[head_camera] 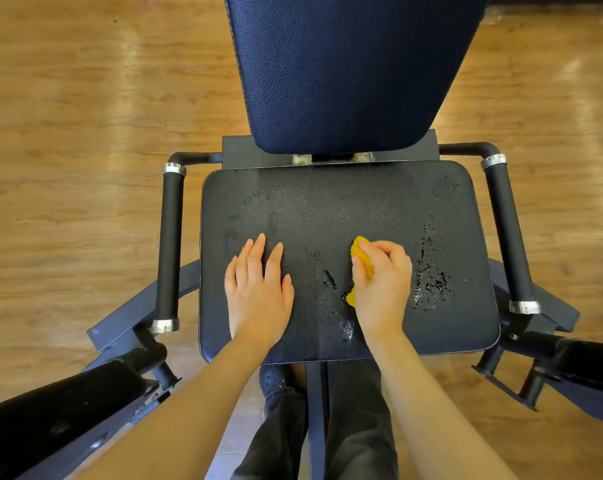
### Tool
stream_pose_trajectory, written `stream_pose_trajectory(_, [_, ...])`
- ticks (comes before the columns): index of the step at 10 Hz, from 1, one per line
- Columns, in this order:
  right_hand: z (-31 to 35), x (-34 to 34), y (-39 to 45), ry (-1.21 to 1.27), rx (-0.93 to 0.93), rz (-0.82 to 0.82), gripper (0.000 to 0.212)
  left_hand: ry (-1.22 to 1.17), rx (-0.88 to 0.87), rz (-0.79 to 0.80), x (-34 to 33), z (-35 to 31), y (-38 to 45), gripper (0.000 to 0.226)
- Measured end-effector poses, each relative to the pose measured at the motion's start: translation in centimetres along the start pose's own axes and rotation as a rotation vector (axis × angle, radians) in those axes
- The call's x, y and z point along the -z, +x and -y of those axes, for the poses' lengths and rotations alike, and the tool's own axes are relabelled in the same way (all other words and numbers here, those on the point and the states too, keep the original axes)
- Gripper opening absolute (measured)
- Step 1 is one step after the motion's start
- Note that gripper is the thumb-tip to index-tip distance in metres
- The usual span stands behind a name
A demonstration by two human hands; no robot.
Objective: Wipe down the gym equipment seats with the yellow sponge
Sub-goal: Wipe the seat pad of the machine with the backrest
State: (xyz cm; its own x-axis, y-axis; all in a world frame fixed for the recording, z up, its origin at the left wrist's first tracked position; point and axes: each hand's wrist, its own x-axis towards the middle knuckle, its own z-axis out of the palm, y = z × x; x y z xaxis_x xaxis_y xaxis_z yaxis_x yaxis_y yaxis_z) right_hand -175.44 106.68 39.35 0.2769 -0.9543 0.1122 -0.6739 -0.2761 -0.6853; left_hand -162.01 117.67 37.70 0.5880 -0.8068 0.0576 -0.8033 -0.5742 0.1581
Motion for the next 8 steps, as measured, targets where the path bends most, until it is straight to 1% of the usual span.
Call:
stream_pose_trajectory(1, [0.4, 0.2, -0.2, -0.040, -0.023, 0.011, 0.032, 0.004, -0.003, -0.002, 0.0, 0.1, 0.0, 0.049])
stream_pose_trajectory(2, [0.1, 0.9, -3.4, -0.035, -0.030, 0.030, 0.038, -0.001, -0.001, -0.004, 0.0, 0.1, 0.0, 0.050])
stream_pose_trajectory(3, [-0.3, 1.5, -7.2, -0.077, -0.042, 0.047, 0.039, -0.008, -0.001, -0.008, 0.0, 0.1, 0.0, 0.049])
stream_pose_trajectory(4, [-0.1, 1.5, -8.7, -0.051, -0.063, 0.046, 0.036, -0.009, -0.002, -0.007, 0.0, 0.0, 0.1, 0.049])
stream_pose_trajectory(5, [0.4, 0.9, -7.2, -0.029, -0.079, 0.030, 0.035, -0.010, -0.002, -0.005, 0.0, 0.1, 0.0, 0.049])
stream_pose_trajectory(7, [1.4, -1.1, -2.1, -0.021, 0.035, 0.054, 0.030, -0.022, -0.005, -0.028, -0.1, 0.1, 0.0, 0.049])
stream_pose_trajectory(8, [1.3, -1.1, -2.5, -0.014, 0.025, 0.057, 0.032, -0.020, -0.008, -0.020, -0.1, 0.2, 0.0, 0.049])
